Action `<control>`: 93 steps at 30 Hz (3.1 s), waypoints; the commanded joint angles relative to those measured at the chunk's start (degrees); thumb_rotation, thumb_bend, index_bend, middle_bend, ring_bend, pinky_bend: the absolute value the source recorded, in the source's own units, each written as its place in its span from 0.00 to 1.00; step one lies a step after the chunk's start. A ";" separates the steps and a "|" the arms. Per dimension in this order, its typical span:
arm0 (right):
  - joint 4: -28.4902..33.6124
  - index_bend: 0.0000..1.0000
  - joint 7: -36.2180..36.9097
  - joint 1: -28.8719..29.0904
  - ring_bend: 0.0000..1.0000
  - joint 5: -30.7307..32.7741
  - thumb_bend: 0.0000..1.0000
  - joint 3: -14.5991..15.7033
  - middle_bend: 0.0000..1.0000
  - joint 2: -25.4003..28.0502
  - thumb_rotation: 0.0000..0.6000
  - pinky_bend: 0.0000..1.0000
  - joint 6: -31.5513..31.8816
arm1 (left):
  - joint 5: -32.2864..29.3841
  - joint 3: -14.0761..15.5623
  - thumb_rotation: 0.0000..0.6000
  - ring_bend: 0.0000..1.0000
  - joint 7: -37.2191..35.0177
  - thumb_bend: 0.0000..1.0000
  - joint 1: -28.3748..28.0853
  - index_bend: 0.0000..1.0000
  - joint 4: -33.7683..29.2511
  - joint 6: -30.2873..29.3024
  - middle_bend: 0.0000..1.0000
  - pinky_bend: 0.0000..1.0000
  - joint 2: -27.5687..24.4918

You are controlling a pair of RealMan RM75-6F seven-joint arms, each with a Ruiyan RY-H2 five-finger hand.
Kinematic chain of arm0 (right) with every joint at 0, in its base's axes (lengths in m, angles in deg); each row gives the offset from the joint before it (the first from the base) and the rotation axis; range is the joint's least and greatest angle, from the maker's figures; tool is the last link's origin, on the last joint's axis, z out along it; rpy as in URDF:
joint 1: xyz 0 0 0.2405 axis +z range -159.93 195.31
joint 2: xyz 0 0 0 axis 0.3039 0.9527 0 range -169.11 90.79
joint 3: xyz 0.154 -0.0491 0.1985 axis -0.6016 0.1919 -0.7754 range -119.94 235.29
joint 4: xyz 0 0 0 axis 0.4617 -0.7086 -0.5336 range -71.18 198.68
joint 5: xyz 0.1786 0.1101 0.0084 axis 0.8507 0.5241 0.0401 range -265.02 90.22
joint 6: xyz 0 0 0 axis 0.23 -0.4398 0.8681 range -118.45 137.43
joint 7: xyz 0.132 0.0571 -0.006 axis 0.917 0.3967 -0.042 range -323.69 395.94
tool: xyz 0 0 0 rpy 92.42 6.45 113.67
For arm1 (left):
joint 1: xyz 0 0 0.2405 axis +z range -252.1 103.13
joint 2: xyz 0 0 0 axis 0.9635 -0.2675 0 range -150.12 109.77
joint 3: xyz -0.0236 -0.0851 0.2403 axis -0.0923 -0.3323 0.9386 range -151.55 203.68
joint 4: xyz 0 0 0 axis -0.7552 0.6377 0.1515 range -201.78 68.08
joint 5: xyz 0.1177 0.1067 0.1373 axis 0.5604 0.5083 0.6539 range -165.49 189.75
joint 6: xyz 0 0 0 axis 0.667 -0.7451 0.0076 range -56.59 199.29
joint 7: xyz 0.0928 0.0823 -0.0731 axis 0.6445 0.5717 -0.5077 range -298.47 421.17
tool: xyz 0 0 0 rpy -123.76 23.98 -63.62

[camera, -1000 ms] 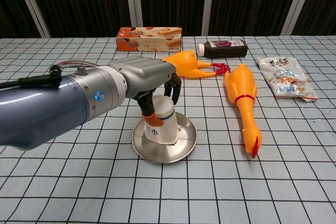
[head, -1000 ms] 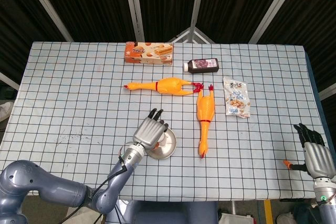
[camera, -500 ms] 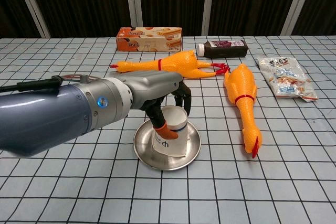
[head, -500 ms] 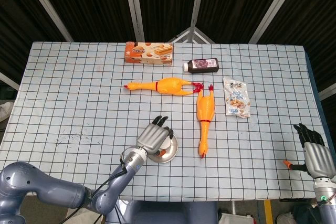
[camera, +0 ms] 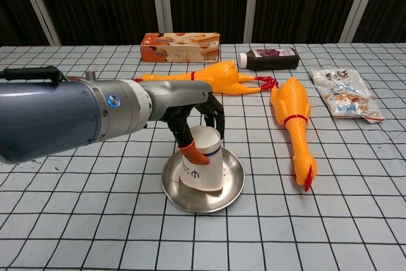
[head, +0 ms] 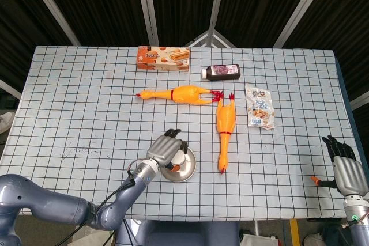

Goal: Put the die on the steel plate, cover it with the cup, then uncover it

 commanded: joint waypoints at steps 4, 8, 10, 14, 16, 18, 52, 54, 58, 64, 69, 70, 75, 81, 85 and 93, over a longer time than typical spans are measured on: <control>0.07 0.05 0.19 -0.08 0.09 -0.08 0.02 0.00 0.00 0.10 1.00 0.00 0.14 | 4.78 2.78 1.00 0.03 4.24 0.36 -0.54 0.41 3.74 -5.71 0.37 0.00 2.38; 0.10 0.05 0.35 0.02 0.09 -0.17 0.02 0.07 0.00 0.15 1.00 0.00 -0.13 | 8.13 3.80 1.00 0.03 5.97 0.36 -0.45 0.41 5.40 -8.55 0.37 0.00 3.72; 0.16 0.05 0.49 0.02 0.09 -0.19 0.02 0.12 0.00 0.21 1.00 0.00 -0.25 | 9.14 3.94 1.00 0.03 5.65 0.36 -0.12 0.41 5.67 -8.86 0.37 0.00 4.27; 0.13 0.05 0.50 0.01 0.09 -0.17 0.02 0.07 0.00 0.20 1.00 0.00 -0.15 | 9.76 3.46 1.00 0.03 2.74 0.36 0.73 0.41 5.46 -7.11 0.37 0.00 4.54; 0.16 0.05 0.53 -0.02 0.09 -0.17 0.02 0.08 0.00 0.24 1.00 0.00 -0.13 | 10.05 3.62 1.00 0.03 2.00 0.36 0.93 0.41 5.59 -5.81 0.37 0.00 4.32; 0.16 0.05 0.52 -0.01 0.09 -0.13 0.02 0.10 0.00 0.26 1.00 0.00 -0.18 | 10.36 3.70 1.00 0.03 1.27 0.36 1.09 0.41 5.73 -4.64 0.37 0.00 4.16; 0.70 0.05 0.22 0.19 0.09 0.07 0.02 0.26 0.00 0.42 1.00 0.00 -0.74 | 6.74 6.25 1.00 0.03 -3.12 0.36 -1.51 0.42 4.76 -2.93 0.37 0.00 1.88; 0.69 0.05 0.23 0.18 0.09 0.05 0.02 0.28 0.00 0.45 1.00 0.00 -0.74 | 8.94 6.85 1.00 0.03 -2.93 0.36 -1.28 0.42 5.88 -3.67 0.37 0.00 2.59; 0.97 0.05 0.68 0.05 0.09 -0.14 0.02 0.40 0.00 0.71 1.00 0.00 -0.70 | 14.44 8.27 1.00 0.03 -3.27 0.36 -0.31 0.42 8.92 -5.13 0.37 0.00 4.25; 0.77 0.05 0.87 0.15 0.09 -0.09 0.02 0.32 0.00 0.65 1.00 0.00 -0.82 | 18.68 9.07 1.00 0.03 -3.10 0.36 0.79 0.42 11.20 -5.73 0.37 0.00 5.40; 0.82 0.05 0.72 0.09 0.09 -0.10 0.02 0.34 0.00 0.62 1.00 0.00 -0.67 | 17.65 7.90 1.00 0.03 -6.96 0.36 1.99 0.42 9.23 -2.88 0.37 0.00 5.46; 0.85 0.05 0.64 0.07 0.09 -0.09 0.02 0.35 0.00 0.63 1.00 0.00 -0.62 | 16.40 7.03 1.00 0.03 -9.00 0.36 2.31 0.42 7.89 -0.99 0.37 0.00 4.92; 0.94 0.05 0.43 0.10 0.09 0.04 0.02 0.34 0.00 0.60 1.00 0.00 -0.65 | 11.78 4.52 1.00 0.03 -13.91 0.36 2.50 0.42 3.96 5.77 0.38 0.00 1.59; 1.01 0.05 0.17 0.18 0.09 0.14 0.02 0.33 0.00 0.50 1.00 0.00 -0.73 | 4.59 2.81 1.00 0.03 -16.32 0.36 1.38 0.42 0.00 11.71 0.38 0.00 -2.72; 1.09 0.05 0.22 0.13 0.09 0.03 0.02 0.44 0.00 0.48 1.00 0.00 -0.71 | 3.61 3.43 1.00 0.03 -15.10 0.36 0.48 0.42 0.09 11.24 0.38 0.00 -3.86; 0.98 0.05 -0.12 0.37 0.09 0.38 0.02 0.43 0.00 0.32 1.00 0.00 -1.23 | 8.40 4.57 1.00 0.04 -13.85 0.36 1.14 0.43 2.00 6.13 0.39 0.00 -2.23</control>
